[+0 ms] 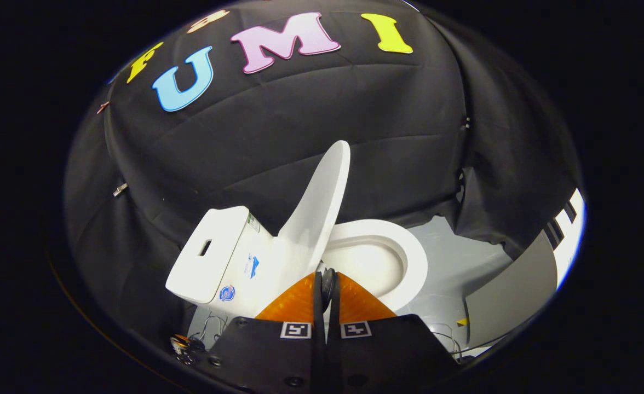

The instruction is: Open the toilet lid.

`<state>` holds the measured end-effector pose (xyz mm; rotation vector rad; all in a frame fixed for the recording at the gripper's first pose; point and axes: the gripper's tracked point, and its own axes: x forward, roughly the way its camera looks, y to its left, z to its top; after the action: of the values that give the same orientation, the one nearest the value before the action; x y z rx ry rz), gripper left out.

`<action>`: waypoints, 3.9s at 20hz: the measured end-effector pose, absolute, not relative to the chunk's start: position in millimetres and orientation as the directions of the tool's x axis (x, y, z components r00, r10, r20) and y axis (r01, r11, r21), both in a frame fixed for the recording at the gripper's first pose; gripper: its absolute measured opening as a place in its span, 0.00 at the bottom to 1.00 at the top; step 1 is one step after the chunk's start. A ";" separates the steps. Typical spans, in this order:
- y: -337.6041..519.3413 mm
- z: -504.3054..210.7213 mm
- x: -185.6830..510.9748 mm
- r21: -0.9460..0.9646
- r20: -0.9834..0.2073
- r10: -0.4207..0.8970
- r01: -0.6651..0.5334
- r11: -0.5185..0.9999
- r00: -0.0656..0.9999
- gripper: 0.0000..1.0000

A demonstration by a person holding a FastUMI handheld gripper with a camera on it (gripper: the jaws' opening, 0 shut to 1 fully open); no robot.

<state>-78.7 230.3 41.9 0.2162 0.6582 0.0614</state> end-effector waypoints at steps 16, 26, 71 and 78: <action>305.1 81.8 -80.1 0.115 -0.593 0.084 -0.019 0.993 0.801 0.05; 367.7 102.3 -80.3 0.062 -0.576 0.068 -0.039 0.997 0.815 0.05; 533.3 83.3 -83.5 -0.233 -0.478 0.053 -0.185 0.955 0.877 0.99; 541.3 112.5 -93.3 -0.185 -0.464 0.136 -0.246 0.951 0.875 0.99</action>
<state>-93.3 541.3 112.5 -0.2429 0.4643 0.2018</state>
